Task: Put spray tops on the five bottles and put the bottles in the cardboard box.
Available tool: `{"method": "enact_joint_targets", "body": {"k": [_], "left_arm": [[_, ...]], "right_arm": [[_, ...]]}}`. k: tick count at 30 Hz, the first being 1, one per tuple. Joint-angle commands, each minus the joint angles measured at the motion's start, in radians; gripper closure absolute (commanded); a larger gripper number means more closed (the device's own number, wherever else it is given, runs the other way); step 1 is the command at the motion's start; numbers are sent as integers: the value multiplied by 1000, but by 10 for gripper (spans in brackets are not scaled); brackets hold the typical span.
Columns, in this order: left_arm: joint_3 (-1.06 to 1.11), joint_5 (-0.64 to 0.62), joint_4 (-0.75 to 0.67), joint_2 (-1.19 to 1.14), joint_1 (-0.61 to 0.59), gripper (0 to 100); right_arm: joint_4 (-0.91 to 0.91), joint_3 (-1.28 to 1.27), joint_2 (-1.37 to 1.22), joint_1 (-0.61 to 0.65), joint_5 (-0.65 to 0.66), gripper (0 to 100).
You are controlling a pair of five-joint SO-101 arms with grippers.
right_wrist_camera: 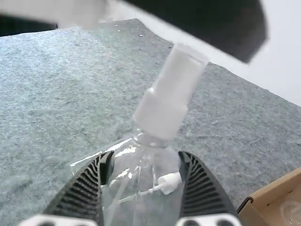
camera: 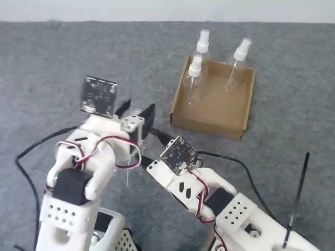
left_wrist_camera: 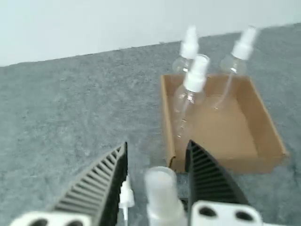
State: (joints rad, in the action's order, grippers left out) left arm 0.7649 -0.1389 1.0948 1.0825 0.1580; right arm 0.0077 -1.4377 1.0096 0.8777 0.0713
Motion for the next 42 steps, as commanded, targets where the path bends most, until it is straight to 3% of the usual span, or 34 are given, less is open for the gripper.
{"method": "enact_joint_targets", "body": {"k": [1, 8, 14, 17, 26, 38, 42], "left_arm": [[-44, 8, -61, 25, -101, 816], [42, 6, -245, 15, -117, 816], [114, 81, -244, 14, -61, 819], [162, 106, -241, 25, -66, 868], [87, 149, -49, 25, -58, 927], [25, 149, -29, 26, -68, 925], [-22, 127, 17, 26, -112, 923]], "right_arm": [[-21, 9, 42, -12, -11, 991], [-21, 9, 42, -12, -9, 991], [-19, 9, 42, -12, -9, 991], [-19, 8, 42, -12, -9, 991], [-19, 8, 42, -13, -11, 991], [-19, 8, 42, -13, -11, 991], [-18, 15, 51, -90, -11, 991]]}}
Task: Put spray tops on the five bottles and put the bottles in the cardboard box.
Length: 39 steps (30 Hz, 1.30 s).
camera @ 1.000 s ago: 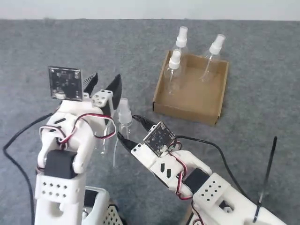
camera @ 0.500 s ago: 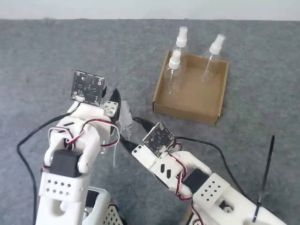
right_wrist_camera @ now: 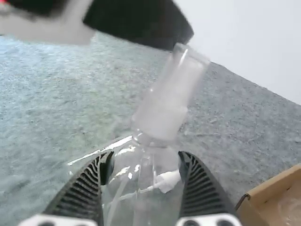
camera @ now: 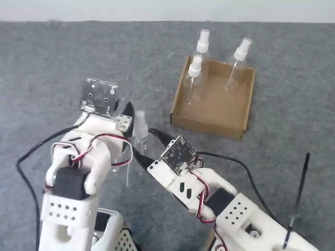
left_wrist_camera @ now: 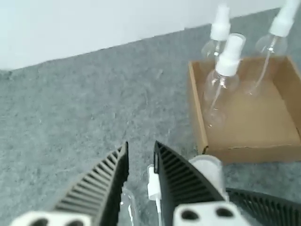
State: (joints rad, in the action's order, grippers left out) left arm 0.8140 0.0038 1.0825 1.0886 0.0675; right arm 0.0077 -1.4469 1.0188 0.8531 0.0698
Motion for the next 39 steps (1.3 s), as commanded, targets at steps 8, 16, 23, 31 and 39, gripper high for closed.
{"method": "enact_joint_targets", "body": {"k": [8, 16, 23, 31, 39], "left_arm": [[50, -80, -11, 158, -63, 855], [423, 11, -133, 485, 110, 840], [487, -3, -101, 634, 175, 767], [562, -23, -167, 647, 175, 721], [575, 9, -170, 647, 169, 721]], "right_arm": [[260, 233, 42, -265, -11, 991], [492, 532, 18, -295, -11, 992], [567, 799, -254, -269, -12, 992], [710, 1051, -476, -140, -9, 992], [924, 1189, -466, -94, -8, 992]]}}
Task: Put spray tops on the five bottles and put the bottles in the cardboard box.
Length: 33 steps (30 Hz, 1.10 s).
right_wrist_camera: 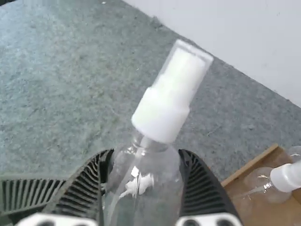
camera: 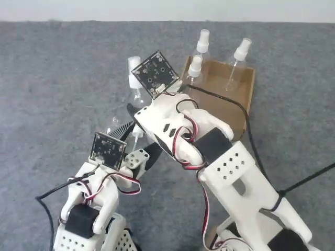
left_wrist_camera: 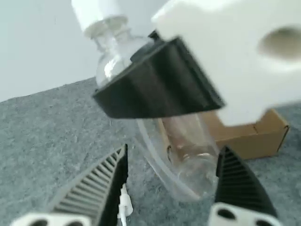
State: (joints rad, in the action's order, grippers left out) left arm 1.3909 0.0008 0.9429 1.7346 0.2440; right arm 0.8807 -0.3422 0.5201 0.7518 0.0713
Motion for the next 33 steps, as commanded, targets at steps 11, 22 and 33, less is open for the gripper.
{"method": "enact_joint_targets", "body": {"k": [11, 22, 33], "left_arm": [[10, 14, -32, 3, -3, 721], [12, 14, -31, 8, -2, 764], [12, 9, -35, 8, -86, 979]], "right_arm": [[179, 83, 176, 4, -6, 992], [125, 91, 124, -374, 60, 992], [-84, 87, -130, -613, 54, 992]]}}
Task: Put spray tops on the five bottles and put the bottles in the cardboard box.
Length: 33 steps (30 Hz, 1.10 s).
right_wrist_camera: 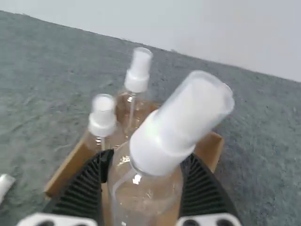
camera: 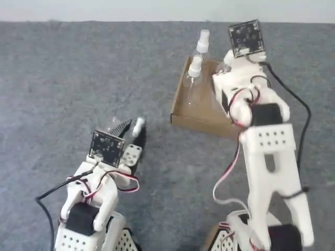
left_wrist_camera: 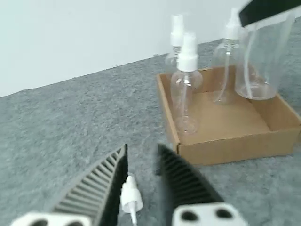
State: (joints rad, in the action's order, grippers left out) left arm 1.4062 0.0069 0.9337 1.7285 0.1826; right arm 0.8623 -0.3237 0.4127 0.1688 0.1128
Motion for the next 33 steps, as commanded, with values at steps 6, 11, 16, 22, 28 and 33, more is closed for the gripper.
{"method": "enact_joint_targets", "body": {"k": [6, 11, 16, 22, 28, 33], "left_arm": [[-4, 3, -26, 14, -21, 990], [-2, 3, -26, 14, -21, 989], [-2, 2, -26, 14, -21, 989], [-2, 2, -26, 14, -21, 989], [-2, 2, -26, 14, -21, 989], [-2, 2, -26, 14, -21, 989]], "right_arm": [[-277, -58, -73, -70, -18, 992], [-481, -219, -79, -82, -29, 992], [-611, -316, -85, -82, -29, 992], [-716, -341, -196, -105, -28, 992], [-786, -344, -263, -137, -32, 992], [-837, -347, -318, -133, -32, 992]]}}
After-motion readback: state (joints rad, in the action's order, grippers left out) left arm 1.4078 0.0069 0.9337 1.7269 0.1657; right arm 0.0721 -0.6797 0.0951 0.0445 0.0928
